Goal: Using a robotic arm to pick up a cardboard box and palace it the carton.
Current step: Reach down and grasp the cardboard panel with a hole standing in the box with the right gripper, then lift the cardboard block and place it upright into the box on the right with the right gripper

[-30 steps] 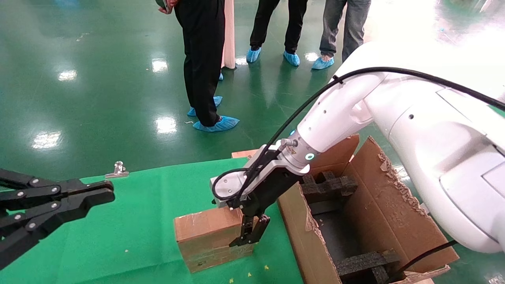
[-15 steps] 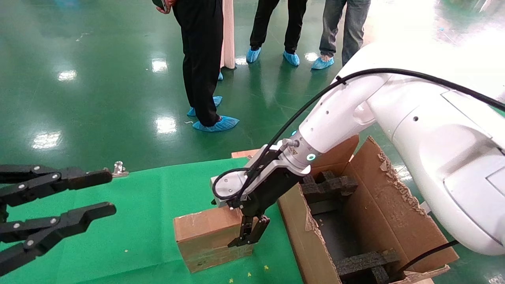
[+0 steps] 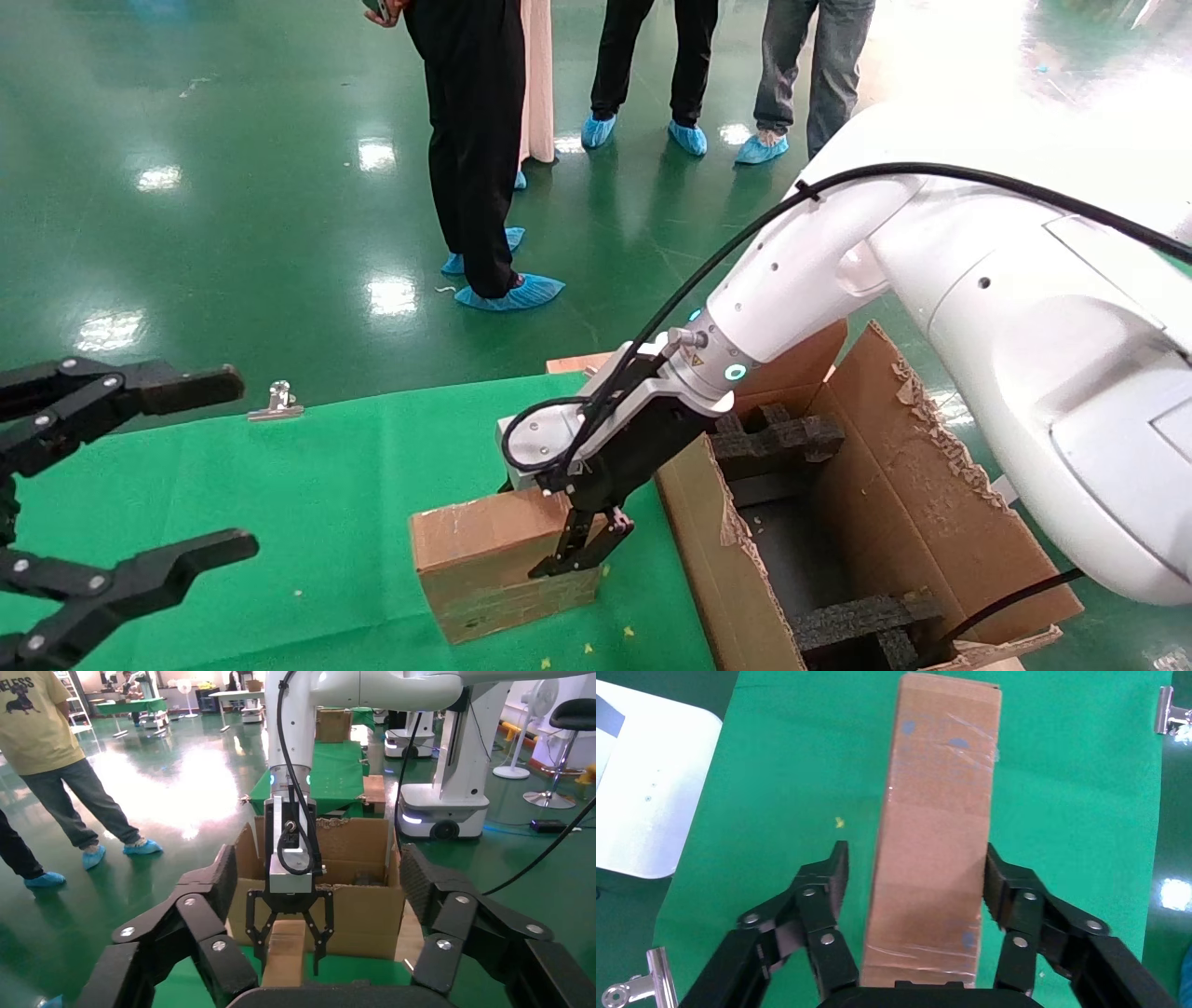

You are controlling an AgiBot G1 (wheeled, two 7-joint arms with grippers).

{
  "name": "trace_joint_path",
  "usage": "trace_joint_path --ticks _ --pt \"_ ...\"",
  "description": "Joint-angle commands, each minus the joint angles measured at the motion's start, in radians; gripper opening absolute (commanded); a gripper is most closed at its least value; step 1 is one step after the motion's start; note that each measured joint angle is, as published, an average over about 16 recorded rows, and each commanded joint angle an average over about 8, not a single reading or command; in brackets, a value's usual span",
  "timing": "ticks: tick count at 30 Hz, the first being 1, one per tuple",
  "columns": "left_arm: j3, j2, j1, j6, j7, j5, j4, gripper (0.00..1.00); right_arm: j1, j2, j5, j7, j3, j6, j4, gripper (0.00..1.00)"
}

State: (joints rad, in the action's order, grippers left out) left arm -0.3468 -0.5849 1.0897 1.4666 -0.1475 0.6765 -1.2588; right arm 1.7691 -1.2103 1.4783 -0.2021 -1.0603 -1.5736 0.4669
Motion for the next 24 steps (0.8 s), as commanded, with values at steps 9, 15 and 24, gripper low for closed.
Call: trace_joint_path --ticks 9,15,24 --pt "0.0 0.0 0.0 0.0 0.0 0.0 0.0 1.0 -0.001 0.001 -0.001 0.001 0.001 0.0 0.002 0.0" --pt "0.0 0.0 0.0 0.0 0.0 0.0 0.0 1.0 -0.001 0.002 -0.001 0.002 0.001 -0.001 0.003 0.0" --pt "0.0 0.0 0.0 0.0 0.0 0.0 0.0 1.0 0.021 0.013 -0.018 0.001 0.004 -0.002 -0.003 0.0"
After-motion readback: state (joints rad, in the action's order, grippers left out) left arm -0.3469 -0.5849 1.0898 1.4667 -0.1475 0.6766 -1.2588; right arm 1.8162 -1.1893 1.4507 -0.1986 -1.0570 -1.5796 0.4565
